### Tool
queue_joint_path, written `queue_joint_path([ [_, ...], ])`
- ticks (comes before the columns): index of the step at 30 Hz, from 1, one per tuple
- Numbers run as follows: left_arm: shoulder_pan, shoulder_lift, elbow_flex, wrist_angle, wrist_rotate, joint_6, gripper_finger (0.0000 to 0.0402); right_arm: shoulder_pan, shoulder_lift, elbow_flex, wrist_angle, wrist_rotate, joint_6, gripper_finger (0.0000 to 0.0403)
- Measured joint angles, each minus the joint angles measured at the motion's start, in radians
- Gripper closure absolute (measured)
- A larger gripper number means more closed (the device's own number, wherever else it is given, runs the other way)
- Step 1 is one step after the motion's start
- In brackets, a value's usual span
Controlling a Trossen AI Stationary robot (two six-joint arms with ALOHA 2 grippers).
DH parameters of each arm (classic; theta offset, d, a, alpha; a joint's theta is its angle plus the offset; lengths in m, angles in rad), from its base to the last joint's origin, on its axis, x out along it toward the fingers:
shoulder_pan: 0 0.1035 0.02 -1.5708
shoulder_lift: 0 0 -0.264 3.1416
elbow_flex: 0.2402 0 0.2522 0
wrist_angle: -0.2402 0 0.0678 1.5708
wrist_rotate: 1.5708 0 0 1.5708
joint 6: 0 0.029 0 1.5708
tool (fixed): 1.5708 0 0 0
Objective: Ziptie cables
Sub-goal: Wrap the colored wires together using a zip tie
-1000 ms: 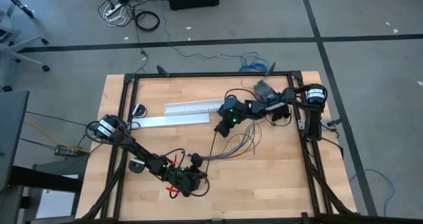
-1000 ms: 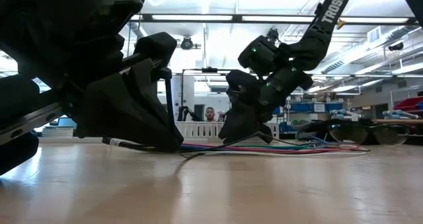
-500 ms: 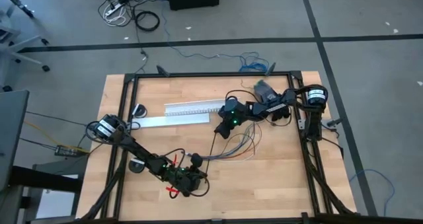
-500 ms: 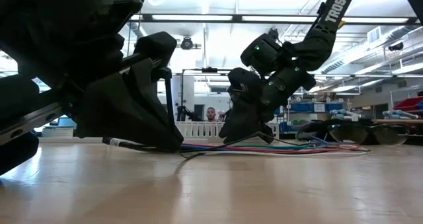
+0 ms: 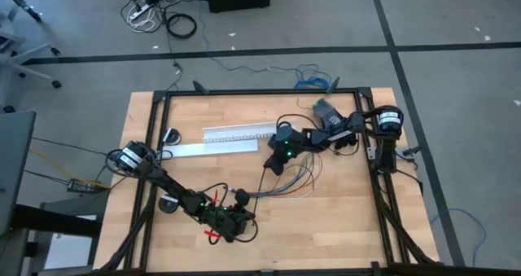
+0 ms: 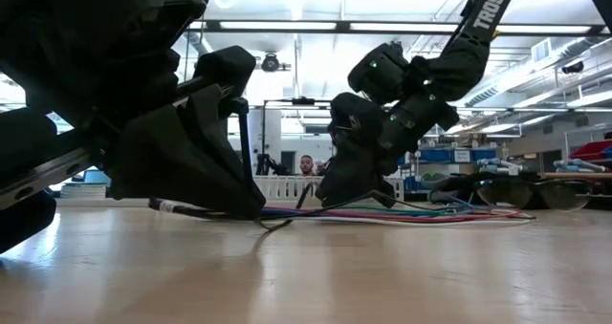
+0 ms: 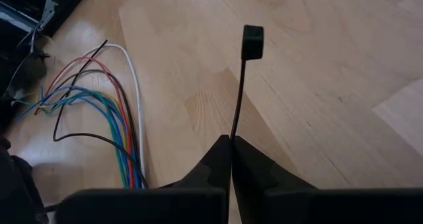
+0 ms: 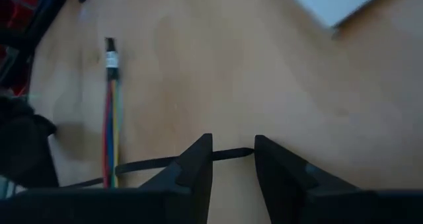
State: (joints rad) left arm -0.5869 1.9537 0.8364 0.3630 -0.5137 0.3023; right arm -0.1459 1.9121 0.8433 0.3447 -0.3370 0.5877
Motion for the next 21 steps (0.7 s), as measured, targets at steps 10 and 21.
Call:
queue_joint_path([
  [10, 0.000, 0.000, 0.000, 0.000, 0.000, 0.000, 0.0402, 0.011, 0.008, -0.004, 0.170, -0.069, 0.056, 0.0294],
  [21, 0.012, 0.000, 0.000, 0.000, 0.014, -0.002, 0.0402, 0.055, 0.006, -0.002, 0.196, -0.098, 0.080, 0.0294],
])
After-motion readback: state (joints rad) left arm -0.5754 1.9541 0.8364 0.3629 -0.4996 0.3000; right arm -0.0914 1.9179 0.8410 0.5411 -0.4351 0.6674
